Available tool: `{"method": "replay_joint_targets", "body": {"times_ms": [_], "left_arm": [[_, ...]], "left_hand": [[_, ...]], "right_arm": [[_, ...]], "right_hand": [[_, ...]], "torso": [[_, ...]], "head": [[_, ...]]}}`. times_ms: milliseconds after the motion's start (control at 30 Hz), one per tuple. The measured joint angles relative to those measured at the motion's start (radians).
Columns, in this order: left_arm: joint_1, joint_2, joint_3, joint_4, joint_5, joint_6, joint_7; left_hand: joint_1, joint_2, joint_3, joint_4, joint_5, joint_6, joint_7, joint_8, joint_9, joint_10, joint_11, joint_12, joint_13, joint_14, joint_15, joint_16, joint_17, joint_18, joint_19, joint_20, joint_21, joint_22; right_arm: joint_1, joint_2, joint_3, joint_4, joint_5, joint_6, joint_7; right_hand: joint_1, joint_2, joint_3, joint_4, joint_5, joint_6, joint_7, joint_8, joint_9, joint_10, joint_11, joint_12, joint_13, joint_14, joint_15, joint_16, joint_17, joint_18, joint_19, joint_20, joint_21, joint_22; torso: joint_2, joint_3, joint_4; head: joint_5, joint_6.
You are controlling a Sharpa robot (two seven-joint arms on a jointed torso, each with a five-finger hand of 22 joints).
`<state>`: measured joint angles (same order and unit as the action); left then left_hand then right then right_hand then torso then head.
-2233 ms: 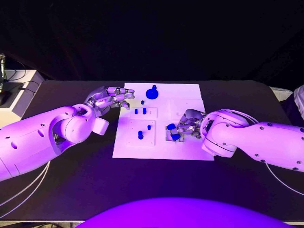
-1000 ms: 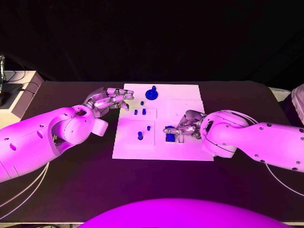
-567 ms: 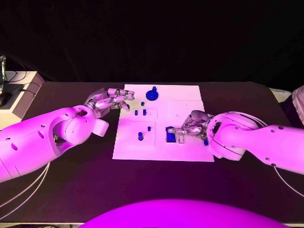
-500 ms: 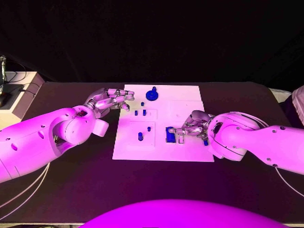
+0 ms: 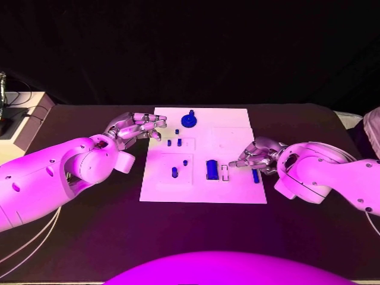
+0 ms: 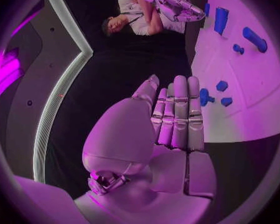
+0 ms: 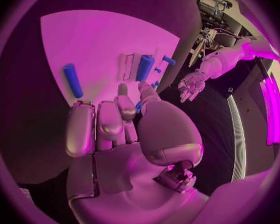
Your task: Assemble the parts on the task board
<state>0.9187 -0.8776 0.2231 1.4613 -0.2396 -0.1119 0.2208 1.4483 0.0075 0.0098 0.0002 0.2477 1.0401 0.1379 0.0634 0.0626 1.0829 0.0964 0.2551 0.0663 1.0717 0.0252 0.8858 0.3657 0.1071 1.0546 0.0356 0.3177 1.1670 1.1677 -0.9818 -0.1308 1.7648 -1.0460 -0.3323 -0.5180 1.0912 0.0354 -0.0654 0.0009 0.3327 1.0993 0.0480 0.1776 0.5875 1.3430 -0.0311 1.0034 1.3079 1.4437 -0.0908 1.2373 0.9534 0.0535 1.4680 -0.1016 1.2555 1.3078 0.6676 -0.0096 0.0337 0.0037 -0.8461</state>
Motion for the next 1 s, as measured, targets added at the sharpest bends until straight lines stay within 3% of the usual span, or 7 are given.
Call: {"method": "replay_joint_targets", "body": {"times_ms": [167, 300, 467, 633, 767, 900, 1000], "left_arm": [[-0.004, -0.005, 0.0, 0.005, 0.001, -0.001, 0.01], [-0.009, -0.007, 0.0, 0.01, 0.002, -0.001, 0.017], [-0.014, -0.008, 0.0, 0.016, 0.003, -0.001, 0.022], [-0.019, -0.009, 0.0, 0.018, 0.004, -0.001, 0.024], [-0.02, -0.008, 0.0, 0.017, 0.005, 0.0, 0.025], [-0.022, -0.008, 0.0, 0.016, 0.005, 0.0, 0.025], [-0.022, -0.008, 0.0, 0.015, 0.006, 0.0, 0.025]], "left_hand": [[0.0, 0.0, 0.0, 0.0, 0.0, 0.0, 0.0, 0.0, 0.0, 0.0, 0.0, 0.0, 0.0, 0.0, 0.0, 0.0, 0.0, 0.0, 0.0, 0.0, 0.0, 0.001], [0.0, 0.0, 0.0, 0.0, 0.0, 0.0, 0.0, 0.0, 0.0, 0.0, 0.0, 0.0, 0.0, 0.0, 0.0, 0.0, 0.0, 0.0, 0.0, 0.0, 0.0, 0.001], [0.0, 0.0, 0.0, 0.0, 0.0, 0.0, 0.0, 0.0, 0.0, 0.0, 0.0, 0.0, 0.0, 0.0, 0.0, 0.0, 0.0, 0.0, 0.0, 0.0, 0.0, 0.001], [0.0, 0.0, 0.0, 0.0, 0.0, 0.0, 0.0, 0.0, 0.0, 0.0, 0.0, 0.0, 0.0, 0.0, 0.0, 0.0, 0.0, 0.0, 0.0, 0.0, 0.0, 0.001], [0.0, 0.0, 0.0, 0.0, 0.0, 0.0, 0.0, 0.0, 0.0, 0.0, 0.0, 0.0, 0.0, 0.0, 0.0, 0.0, 0.0, 0.0, 0.0, 0.0, 0.0, 0.002], [0.0, 0.0, 0.0, 0.0, 0.0, 0.0, 0.0, 0.0, 0.0, 0.0, 0.0, 0.0, 0.0, 0.0, 0.0, 0.0, 0.0, 0.0, 0.0, 0.0, 0.0, 0.003], [0.0, 0.0, 0.0, 0.0, 0.0, 0.0, 0.0, 0.0, 0.0, 0.0, 0.0, 0.0, 0.0, 0.0, 0.0, 0.0, 0.0, 0.0, 0.0, 0.0, 0.0, 0.003]], "right_arm": [[0.01, -0.066, 0.0, 0.006, 0.022, 0.011, 0.018], [0.015, -0.1, 0.001, 0.005, 0.016, 0.054, 0.015], [0.014, -0.117, 0.0, 0.001, -0.015, 0.112, -0.002], [0.008, -0.119, -0.003, -0.003, -0.059, 0.147, -0.031], [0.002, -0.105, -0.003, -0.006, -0.083, 0.153, -0.053], [-0.005, -0.084, -0.004, -0.008, -0.099, 0.152, -0.072], [-0.009, -0.072, -0.004, -0.012, -0.104, 0.149, -0.082]], "right_hand": [[0.004, 0.004, -0.006, -0.024, 0.029, 0.0, 0.0, 0.0, -0.001, 0.0, 0.0, 0.004, 0.0, 0.0, 0.0, 0.0, 0.002, 0.0, 0.0, 0.0, 0.001, 0.0], [0.004, 0.004, -0.004, -0.034, 0.03, 0.011, -0.003, -0.011, -0.003, 0.004, -0.004, 0.004, 0.0, 0.0, 0.0, 0.0, 0.012, 0.0, 0.0, 0.0, 0.016, 0.0], [0.009, 0.009, -0.004, -0.034, 0.025, 0.06, 0.004, -0.105, -0.087, 0.015, 0.0, 0.004, 0.0, 0.0, 0.0, 0.005, 0.028, 0.0, 0.0, 0.0, 0.03, 0.0], [0.009, 0.009, -0.005, -0.034, 0.025, 0.078, 0.004, -0.11, -0.145, 0.016, 0.002, 0.004, 0.0, 0.0, 0.0, 0.005, 0.036, 0.0, 0.0, 0.0, 0.03, 0.0], [0.002, 0.002, -0.016, -0.012, 0.028, 0.086, 0.0, -0.109, -0.135, 0.02, -0.001, -0.001, 0.0, 0.0, 0.0, 0.005, 0.038, 0.0, 0.0, 0.0, 0.03, 0.0], [-0.011, -0.011, -0.019, 0.04, 0.028, 0.087, -0.001, -0.109, -0.074, 0.02, -0.001, -0.007, 0.0, 0.0, 0.0, 0.005, 0.042, 0.0, 0.0, 0.0, 0.03, 0.0], [-0.011, -0.011, -0.017, 0.062, 0.028, 0.087, -0.001, -0.109, -0.052, 0.022, -0.003, -0.007, 0.0, 0.0, 0.0, 0.005, 0.042, 0.0, 0.0, 0.0, 0.03, 0.0]], "torso": [[-0.001, -0.0008, -0.002], [-0.001, -0.0013, -0.0051], [-0.002, -0.0002, -0.0097], [-0.003, 0.0003, -0.0128], [-0.004, 0.0007, -0.0131], [-0.004, 0.0007, -0.012], [-0.004, 0.0005, -0.0113]], "head": [[-0.006, 0.003], [-0.013, 0.006], [-0.02, 0.008], [-0.024, 0.008], [-0.025, 0.006], [-0.025, 0.006], [-0.024, 0.005]]}}
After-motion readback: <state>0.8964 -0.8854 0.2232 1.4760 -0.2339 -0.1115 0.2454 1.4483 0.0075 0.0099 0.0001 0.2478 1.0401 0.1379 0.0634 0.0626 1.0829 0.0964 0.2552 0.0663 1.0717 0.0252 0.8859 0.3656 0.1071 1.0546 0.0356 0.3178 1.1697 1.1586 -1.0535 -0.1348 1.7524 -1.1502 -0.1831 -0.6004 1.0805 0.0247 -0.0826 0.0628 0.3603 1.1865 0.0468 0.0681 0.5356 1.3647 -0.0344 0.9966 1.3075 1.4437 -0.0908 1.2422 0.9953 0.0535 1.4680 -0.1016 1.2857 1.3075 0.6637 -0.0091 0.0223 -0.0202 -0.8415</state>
